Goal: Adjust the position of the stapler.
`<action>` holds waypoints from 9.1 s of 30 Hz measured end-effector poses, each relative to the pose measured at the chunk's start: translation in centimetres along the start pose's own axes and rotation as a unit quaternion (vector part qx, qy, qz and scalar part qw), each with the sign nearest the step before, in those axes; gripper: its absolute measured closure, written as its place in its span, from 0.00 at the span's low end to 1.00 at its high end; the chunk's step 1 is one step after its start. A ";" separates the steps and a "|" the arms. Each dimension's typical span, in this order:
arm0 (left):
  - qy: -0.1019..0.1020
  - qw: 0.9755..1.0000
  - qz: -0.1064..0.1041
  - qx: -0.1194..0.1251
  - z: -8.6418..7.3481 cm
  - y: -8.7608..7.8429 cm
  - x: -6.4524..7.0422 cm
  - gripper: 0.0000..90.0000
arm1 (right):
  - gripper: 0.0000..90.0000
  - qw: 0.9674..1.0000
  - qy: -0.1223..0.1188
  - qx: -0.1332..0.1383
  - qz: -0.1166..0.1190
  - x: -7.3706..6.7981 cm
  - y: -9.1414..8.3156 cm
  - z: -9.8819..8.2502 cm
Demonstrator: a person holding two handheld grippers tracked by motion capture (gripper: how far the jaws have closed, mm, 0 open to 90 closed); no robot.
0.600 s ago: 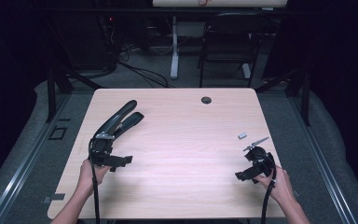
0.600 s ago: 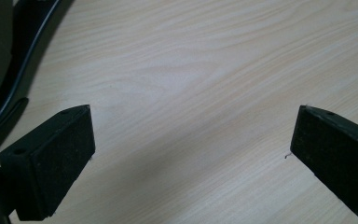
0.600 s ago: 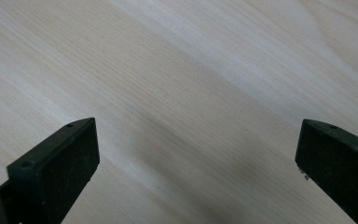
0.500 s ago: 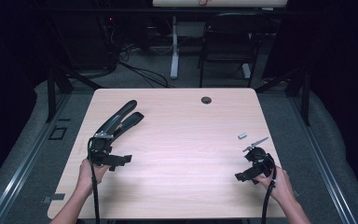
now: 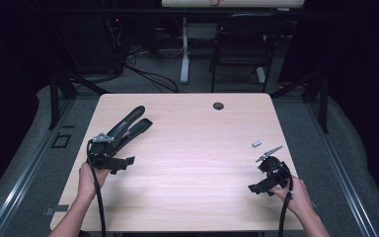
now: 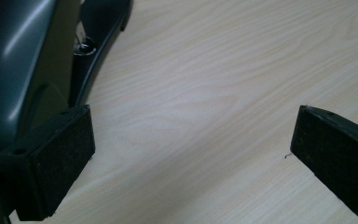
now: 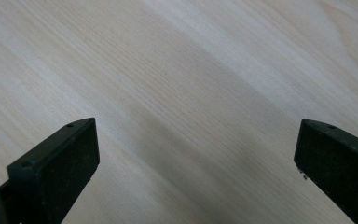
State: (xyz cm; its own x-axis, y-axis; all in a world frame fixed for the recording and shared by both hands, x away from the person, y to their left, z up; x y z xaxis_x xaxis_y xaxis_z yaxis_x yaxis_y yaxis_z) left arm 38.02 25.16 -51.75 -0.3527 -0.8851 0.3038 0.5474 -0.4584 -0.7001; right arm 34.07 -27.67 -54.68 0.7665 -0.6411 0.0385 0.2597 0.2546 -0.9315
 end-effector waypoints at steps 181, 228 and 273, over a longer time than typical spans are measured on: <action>0.232 0.948 -0.145 -0.162 2.0 7.9 4.2 0.52 | 0.07 0.999 -0.007 -0.010 0.038 -0.2 1.1 0.5; 0.342 0.883 -0.245 -0.208 -0.9 8.7 12.0 0.51 | 0.07 0.999 -0.007 -0.003 0.041 -0.4 1.2 0.5; 0.171 0.977 -0.127 -0.026 -0.7 3.0 14.9 0.01 | 0.08 0.999 -0.047 -0.005 0.016 -1.2 0.7 1.0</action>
State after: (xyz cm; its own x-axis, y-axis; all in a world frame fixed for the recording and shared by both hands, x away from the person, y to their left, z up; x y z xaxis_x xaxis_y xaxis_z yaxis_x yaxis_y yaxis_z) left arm 33.87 10.67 -49.81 -0.7105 -0.6600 0.2442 0.3725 -0.6471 -0.6653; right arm 33.93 -25.97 -55.00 0.8266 -0.5612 0.0428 0.2295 0.2666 -0.9361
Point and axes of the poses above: each handheld gripper's, and its own axes: y roughly forward along the jaws, z roughly out of its top, x roughly to its right, the point moved 1 cm from there along y, roughly forward along the jaws, and after that the axes turned 13 degrees about -y, right-handed, at the moved point
